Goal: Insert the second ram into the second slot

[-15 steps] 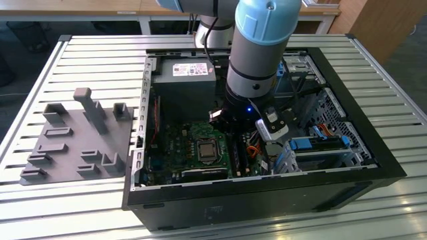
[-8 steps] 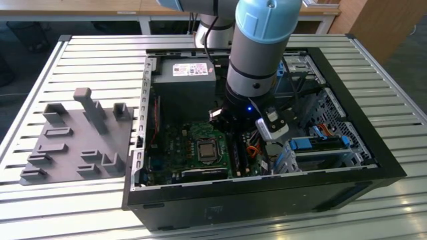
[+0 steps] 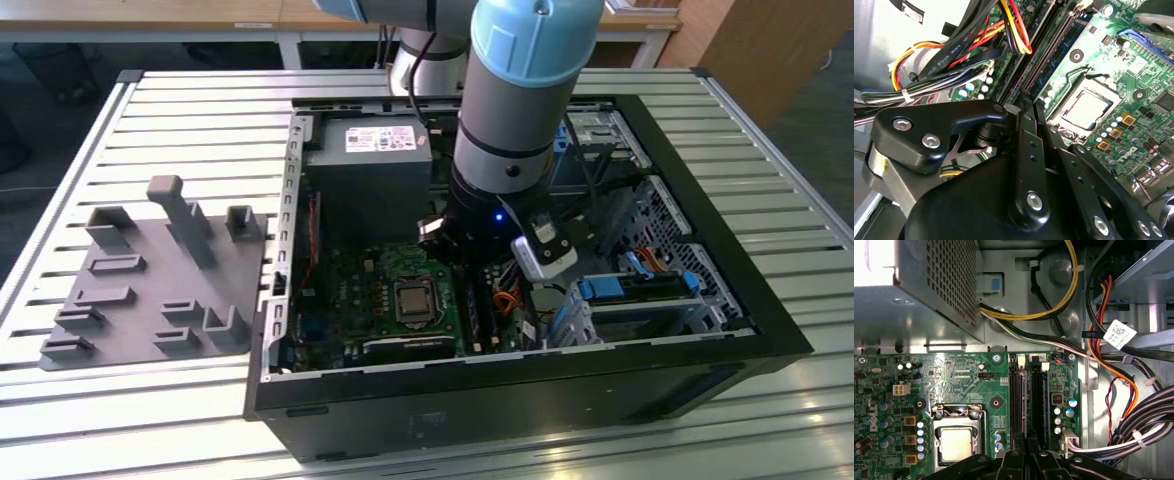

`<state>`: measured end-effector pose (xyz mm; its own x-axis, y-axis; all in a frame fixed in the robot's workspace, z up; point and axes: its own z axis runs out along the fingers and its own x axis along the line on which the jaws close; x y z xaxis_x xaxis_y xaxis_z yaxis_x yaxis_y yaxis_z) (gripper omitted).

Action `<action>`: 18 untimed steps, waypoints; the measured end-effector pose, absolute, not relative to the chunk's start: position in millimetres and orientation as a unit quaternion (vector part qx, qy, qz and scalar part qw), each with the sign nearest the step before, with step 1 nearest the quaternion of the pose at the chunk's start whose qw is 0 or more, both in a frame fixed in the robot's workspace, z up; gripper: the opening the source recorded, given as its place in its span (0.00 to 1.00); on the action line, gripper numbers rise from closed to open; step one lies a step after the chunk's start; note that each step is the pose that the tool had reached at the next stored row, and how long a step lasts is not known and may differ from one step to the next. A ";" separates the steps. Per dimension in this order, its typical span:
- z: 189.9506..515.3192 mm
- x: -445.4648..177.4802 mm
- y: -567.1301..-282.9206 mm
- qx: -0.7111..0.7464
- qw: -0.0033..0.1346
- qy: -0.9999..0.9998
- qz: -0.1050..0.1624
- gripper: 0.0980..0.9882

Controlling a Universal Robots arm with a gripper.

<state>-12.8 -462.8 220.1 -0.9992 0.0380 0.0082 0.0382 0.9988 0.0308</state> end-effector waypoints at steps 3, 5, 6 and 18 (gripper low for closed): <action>220.0 -12.8 -462.8 -0.019 0.004 -1.000 -0.015 0.04; 220.0 -12.9 -462.9 -0.018 0.004 -1.000 -0.015 0.04; 220.0 -12.9 -462.9 -0.016 0.004 -1.000 -0.015 0.04; 225.1 -12.7 -462.7 -0.013 0.005 -1.000 -0.014 0.04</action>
<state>-12.7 -462.7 225.1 -0.9996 0.0262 0.0094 0.0265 0.9992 0.0283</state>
